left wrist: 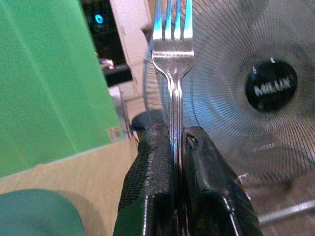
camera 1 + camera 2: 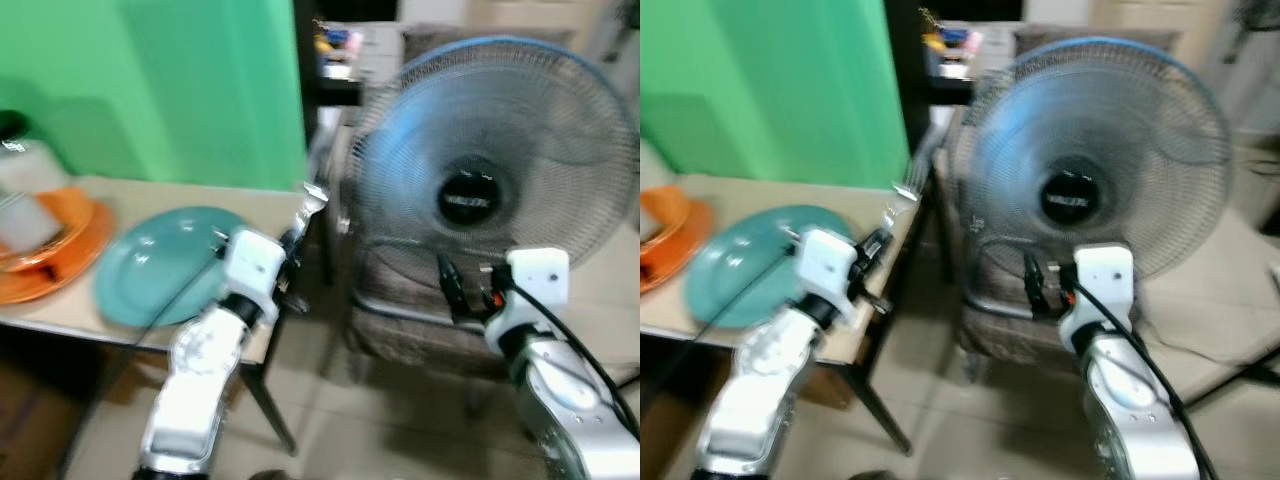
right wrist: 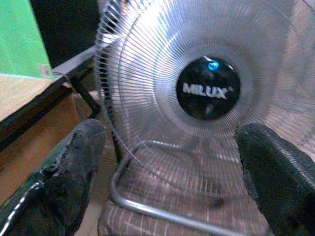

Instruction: Setting the table

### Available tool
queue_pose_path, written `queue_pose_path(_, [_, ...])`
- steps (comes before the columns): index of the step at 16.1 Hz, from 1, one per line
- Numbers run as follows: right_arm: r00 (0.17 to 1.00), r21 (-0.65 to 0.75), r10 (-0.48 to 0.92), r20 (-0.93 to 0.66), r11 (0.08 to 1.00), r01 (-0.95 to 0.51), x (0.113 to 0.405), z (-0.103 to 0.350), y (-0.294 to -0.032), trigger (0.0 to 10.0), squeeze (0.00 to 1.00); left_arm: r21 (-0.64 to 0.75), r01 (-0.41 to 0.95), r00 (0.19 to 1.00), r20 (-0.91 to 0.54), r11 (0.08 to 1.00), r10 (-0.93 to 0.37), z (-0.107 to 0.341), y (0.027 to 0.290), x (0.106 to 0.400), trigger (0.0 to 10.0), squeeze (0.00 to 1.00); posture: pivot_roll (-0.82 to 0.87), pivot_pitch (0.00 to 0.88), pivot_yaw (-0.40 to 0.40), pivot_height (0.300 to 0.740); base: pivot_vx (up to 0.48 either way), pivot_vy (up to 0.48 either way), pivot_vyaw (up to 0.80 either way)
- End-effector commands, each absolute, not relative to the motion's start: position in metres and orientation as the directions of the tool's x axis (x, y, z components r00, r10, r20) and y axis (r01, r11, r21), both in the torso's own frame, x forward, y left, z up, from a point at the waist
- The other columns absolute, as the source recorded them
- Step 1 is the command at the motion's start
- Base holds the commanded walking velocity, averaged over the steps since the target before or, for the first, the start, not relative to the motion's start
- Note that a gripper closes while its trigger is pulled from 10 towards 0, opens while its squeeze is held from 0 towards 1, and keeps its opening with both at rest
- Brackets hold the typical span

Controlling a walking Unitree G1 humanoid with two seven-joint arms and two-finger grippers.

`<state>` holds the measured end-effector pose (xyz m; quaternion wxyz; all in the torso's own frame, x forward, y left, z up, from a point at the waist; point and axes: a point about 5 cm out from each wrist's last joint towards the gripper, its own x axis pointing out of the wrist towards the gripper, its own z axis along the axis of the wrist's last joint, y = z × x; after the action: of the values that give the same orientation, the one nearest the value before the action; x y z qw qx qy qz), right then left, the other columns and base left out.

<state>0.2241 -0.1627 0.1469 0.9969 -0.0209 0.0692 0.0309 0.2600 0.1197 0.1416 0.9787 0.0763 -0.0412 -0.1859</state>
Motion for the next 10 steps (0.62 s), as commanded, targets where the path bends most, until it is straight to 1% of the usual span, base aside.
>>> queue_pose_path(1, [0.987,0.005,0.069,-0.142,0.998,-0.069,0.223,0.147,-0.159,10.0,0.00,0.177,0.320,0.941,0.055,0.931,-0.334,0.146,0.127,0.260,10.0,0.00,-0.09,0.000,0.075,0.740,0.000,0.000,-0.77])
queue_pose_path(2, [0.986,0.030,0.069,-0.151,0.997,-0.065,0.222,0.145,-0.159,10.0,0.00,0.187,0.325,0.938,0.060,0.927,-0.341,0.148,0.125,0.260,10.0,0.00,-0.09,0.000,0.066,0.740,0.000,0.000,-0.75])
queue_pose_path(4, [0.983,0.025,0.063,-0.170,0.998,-0.060,0.221,0.139,-0.156,10.0,0.00,0.184,0.316,0.941,0.063,0.931,-0.332,0.147,0.124,0.259,10.0,0.00,-0.09,0.000,0.074,0.740,0.000,0.000,-0.75])
queue_pose_path(5, [0.986,0.009,0.061,-0.158,0.998,-0.060,0.221,0.138,-0.154,10.0,0.00,0.171,0.282,0.955,0.045,0.944,-0.293,0.142,0.125,0.261,10.0,0.00,-0.08,0.000,0.093,0.740,0.000,0.000,-0.76])
queue_pose_path(6, [0.987,0.001,0.043,-0.158,0.999,-0.044,0.221,0.136,-0.155,10.0,0.00,0.154,0.256,0.963,0.039,0.954,-0.265,0.141,0.121,0.264,10.0,0.00,-0.08,0.000,0.092,0.740,0.000,0.000,-0.77])
queue_pose_path(7, [0.985,-0.004,0.011,-0.171,1.000,-0.012,0.221,0.132,-0.159,10.0,0.00,0.160,0.254,0.962,0.056,0.954,-0.266,0.144,0.116,0.266,10.0,0.00,-0.07,0.000,0.086,0.740,0.000,0.000,-0.77])
queue_pose_path(10, [0.986,-0.042,0.015,-0.167,0.999,-0.023,0.225,0.129,-0.159,10.0,0.00,0.153,0.275,0.959,0.026,0.949,-0.282,0.139,0.120,0.259,10.0,0.00,-0.08,0.010,0.109,0.740,0.000,0.000,-0.79])
